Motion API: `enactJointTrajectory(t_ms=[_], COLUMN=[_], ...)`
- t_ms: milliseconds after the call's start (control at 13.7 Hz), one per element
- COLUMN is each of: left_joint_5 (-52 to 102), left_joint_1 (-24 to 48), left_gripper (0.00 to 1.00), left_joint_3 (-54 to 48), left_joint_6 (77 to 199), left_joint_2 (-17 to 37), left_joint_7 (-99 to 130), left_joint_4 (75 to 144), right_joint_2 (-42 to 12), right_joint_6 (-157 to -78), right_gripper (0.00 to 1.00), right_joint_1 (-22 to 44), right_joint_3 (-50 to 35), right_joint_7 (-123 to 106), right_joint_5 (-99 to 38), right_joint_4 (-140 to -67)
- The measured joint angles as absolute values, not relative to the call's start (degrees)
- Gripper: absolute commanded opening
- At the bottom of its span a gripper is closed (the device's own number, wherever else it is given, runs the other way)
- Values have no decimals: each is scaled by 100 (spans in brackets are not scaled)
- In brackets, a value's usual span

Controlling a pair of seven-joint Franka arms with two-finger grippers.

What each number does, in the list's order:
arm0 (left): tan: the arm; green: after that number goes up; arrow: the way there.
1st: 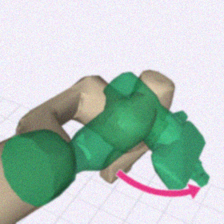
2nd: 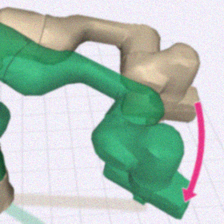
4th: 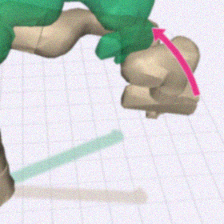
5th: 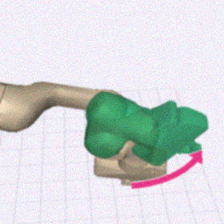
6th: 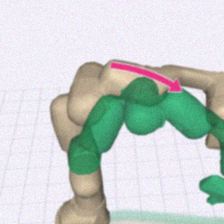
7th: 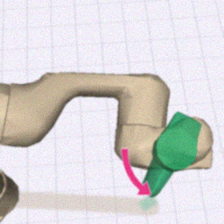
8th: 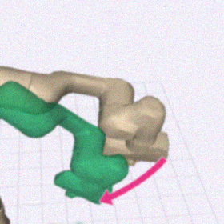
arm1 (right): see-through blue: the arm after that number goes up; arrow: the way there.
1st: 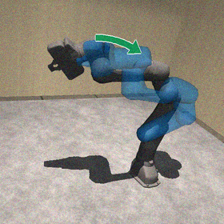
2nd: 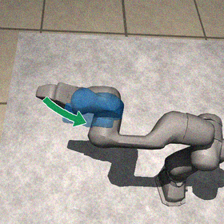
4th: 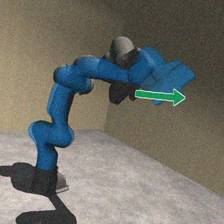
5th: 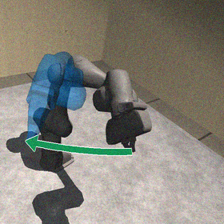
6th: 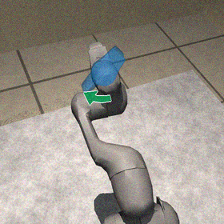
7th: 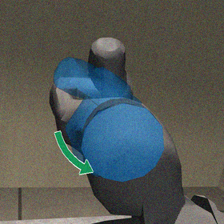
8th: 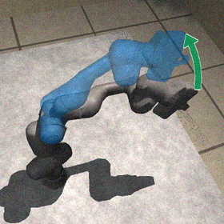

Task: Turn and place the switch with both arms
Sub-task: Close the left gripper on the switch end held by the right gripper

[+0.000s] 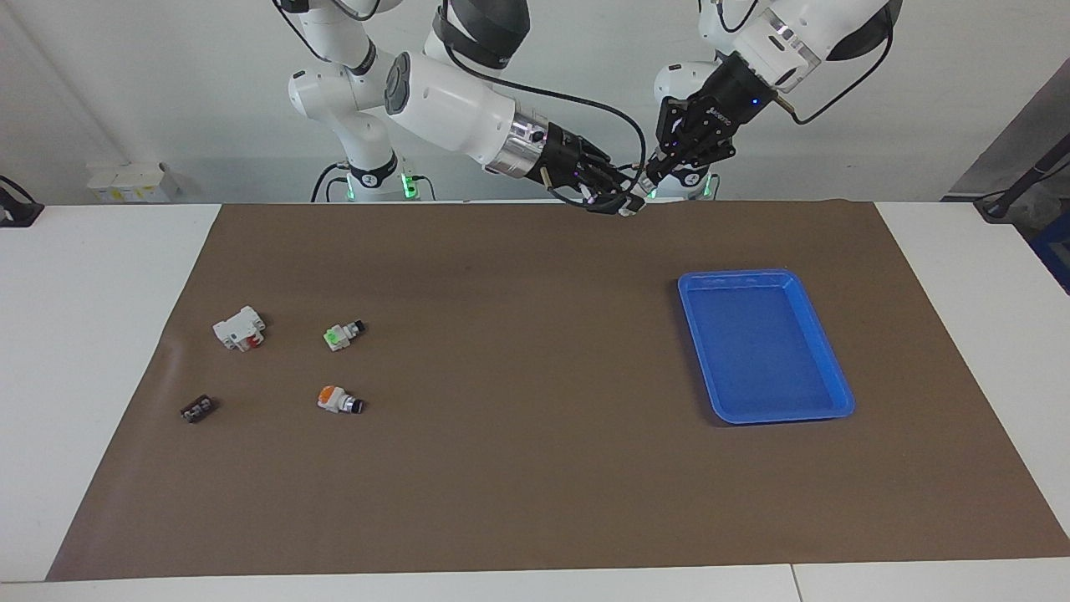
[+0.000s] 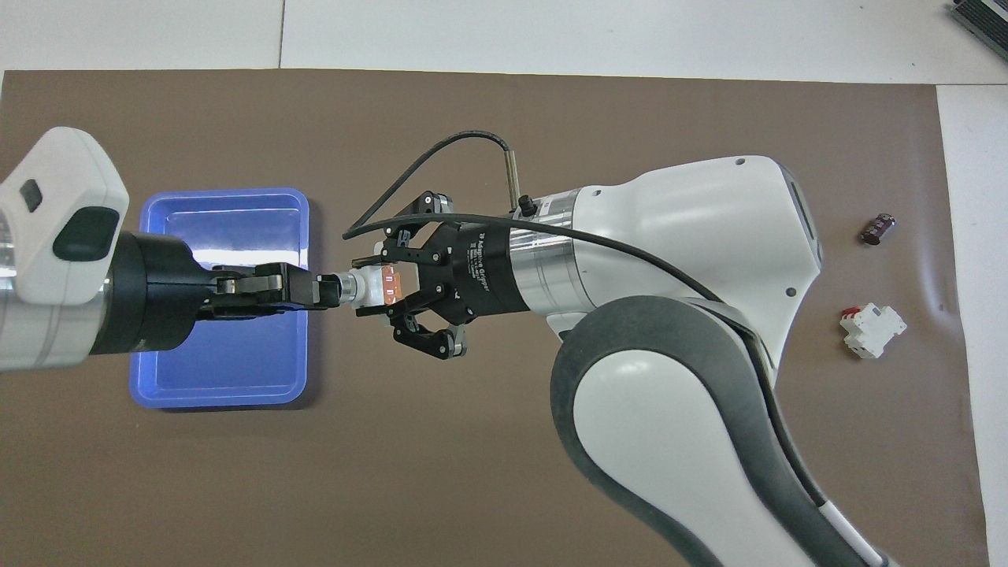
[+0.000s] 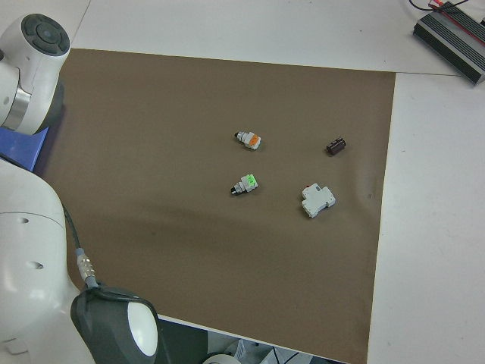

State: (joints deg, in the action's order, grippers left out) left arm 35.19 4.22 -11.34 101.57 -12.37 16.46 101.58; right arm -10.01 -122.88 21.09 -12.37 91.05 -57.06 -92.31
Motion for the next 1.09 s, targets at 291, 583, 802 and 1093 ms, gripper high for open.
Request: enactJointTrajectory(t_ms=[291, 583, 802, 1093], left_joint_5=[3650, 3891, 3947, 3949], left_joint_1=[419, 417, 415, 415], left_gripper=[0, 0, 0, 0], left_joint_3=[-1123, -1102, -1114, -1174], left_joint_6=[10190, 10259, 10290, 10463], left_joint_2=[-1237, -1242, -1246, -1250], left_joint_7=[3524, 5175, 6225, 7945], left_joint_4=[10165, 10144, 10115, 10112], right_joint_2=[-986, -910, -872, -859], right_joint_6=[-12283, -12274, -12260, -12251], right_gripper=[0, 0, 0, 0], right_joint_1=[2101, 2066, 2059, 2036], right_joint_3=[-1234, -1223, -1209, -1188], right_joint_7=[9104, 9104, 9104, 9105], right_joint_5=[-5706, -5706, -5706, -5707], right_joint_4=[-9230, -9228, -9228, -9216])
